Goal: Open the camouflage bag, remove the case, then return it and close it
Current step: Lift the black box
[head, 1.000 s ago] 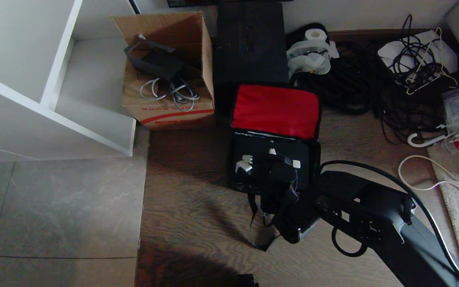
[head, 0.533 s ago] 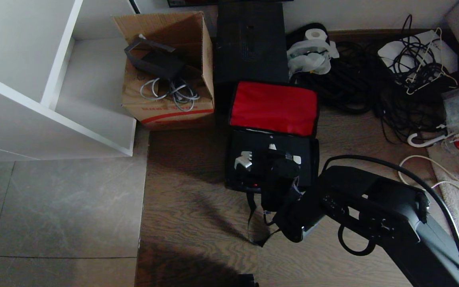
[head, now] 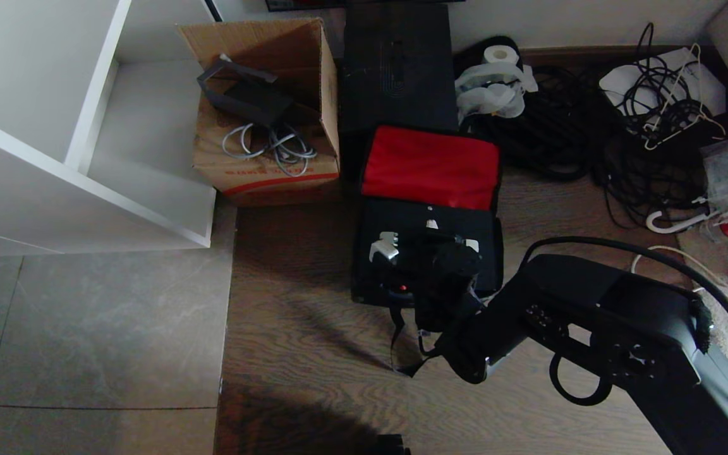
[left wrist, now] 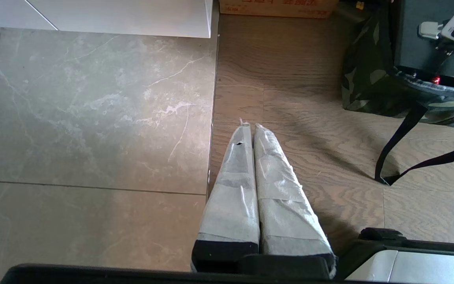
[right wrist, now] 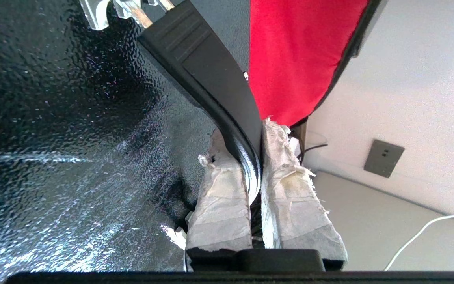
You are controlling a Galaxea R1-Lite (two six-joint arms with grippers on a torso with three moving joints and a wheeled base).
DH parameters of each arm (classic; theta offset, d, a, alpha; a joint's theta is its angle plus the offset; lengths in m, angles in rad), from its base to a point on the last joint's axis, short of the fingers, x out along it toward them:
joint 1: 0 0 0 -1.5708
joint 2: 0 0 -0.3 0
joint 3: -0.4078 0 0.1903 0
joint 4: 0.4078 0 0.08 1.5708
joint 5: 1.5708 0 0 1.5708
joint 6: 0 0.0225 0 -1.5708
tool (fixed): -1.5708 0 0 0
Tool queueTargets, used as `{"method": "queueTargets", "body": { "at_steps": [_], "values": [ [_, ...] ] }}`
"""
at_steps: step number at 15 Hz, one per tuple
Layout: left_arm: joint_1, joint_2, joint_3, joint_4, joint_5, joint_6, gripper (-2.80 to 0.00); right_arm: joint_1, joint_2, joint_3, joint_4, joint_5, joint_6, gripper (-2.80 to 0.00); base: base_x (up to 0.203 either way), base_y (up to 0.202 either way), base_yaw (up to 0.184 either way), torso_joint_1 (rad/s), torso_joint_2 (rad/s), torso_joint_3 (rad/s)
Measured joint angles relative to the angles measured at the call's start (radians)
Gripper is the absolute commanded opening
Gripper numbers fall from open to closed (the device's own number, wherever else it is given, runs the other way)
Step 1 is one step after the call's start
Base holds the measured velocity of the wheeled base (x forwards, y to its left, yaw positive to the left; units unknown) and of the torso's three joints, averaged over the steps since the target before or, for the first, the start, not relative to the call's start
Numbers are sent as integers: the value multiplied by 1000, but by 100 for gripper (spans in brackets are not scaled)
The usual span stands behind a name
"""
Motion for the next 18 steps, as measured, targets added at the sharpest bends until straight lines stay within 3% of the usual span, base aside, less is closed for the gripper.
{"method": "queueTargets", "body": {
  "at_steps": [11, 18],
  "values": [
    [-1, 0, 0, 0, 0, 0, -280, 9, -40, 35, -3, -15, 1, -280, 0, 0, 0, 0, 0, 0],
    [-1, 0, 0, 0, 0, 0, -280, 7, 36, 24, -2, -12, 27, -280, 0, 0, 0, 0, 0, 0]
  ]
}}
